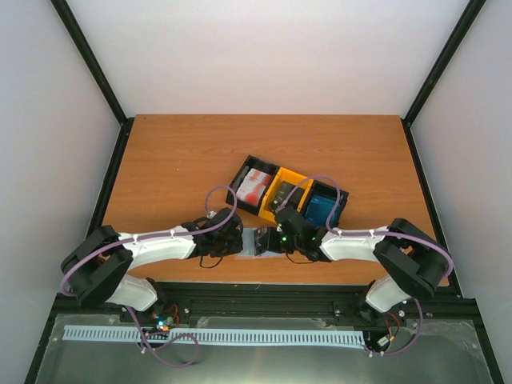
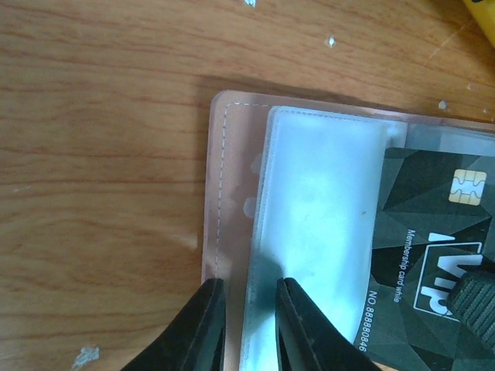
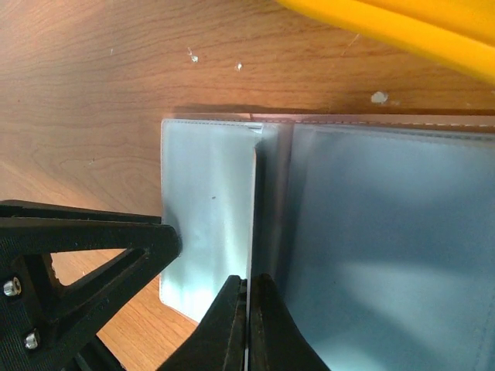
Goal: Put the credit cards into the card holder
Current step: Insert the credit card into the card holder.
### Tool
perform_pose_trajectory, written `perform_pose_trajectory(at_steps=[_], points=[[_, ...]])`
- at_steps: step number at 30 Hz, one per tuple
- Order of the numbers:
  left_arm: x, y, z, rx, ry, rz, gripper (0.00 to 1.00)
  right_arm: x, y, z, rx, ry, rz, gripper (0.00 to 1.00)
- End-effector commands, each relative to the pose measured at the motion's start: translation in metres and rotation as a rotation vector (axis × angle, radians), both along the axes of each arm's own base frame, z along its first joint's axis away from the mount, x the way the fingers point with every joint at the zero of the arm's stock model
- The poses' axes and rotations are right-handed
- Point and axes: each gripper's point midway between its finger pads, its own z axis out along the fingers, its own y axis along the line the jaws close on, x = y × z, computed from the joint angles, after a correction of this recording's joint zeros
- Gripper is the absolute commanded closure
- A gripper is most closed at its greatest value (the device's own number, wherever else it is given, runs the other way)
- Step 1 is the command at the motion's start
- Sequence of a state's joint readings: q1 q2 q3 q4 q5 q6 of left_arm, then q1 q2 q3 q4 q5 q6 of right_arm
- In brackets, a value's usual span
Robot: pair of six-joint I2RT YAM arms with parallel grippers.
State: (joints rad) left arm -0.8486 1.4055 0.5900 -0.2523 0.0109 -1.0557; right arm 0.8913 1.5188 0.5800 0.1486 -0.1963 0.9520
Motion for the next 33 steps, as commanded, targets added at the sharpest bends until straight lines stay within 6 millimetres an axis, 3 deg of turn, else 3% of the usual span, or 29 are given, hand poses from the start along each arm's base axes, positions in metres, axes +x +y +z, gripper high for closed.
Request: perform_pose_trajectory(at_steps=[1, 16, 33], points=[[-0.011, 0.014, -0.021, 0.079, 0.066, 0.006, 0.79, 0.000, -0.002, -0.009, -0.006, 0.021, -0.017, 0.97], [-0.012, 0.017, -0.021, 0.085, 0.073, 0.024, 0.80, 0.005, -0.032, -0.030, -0.097, 0.037, -0.168, 0.97], [-0.009, 0.011, -0.018, 0.068, 0.067, 0.013, 0.80, -0.019, 0.002, -0.034, 0.033, 0.109, -0.010, 0.97]])
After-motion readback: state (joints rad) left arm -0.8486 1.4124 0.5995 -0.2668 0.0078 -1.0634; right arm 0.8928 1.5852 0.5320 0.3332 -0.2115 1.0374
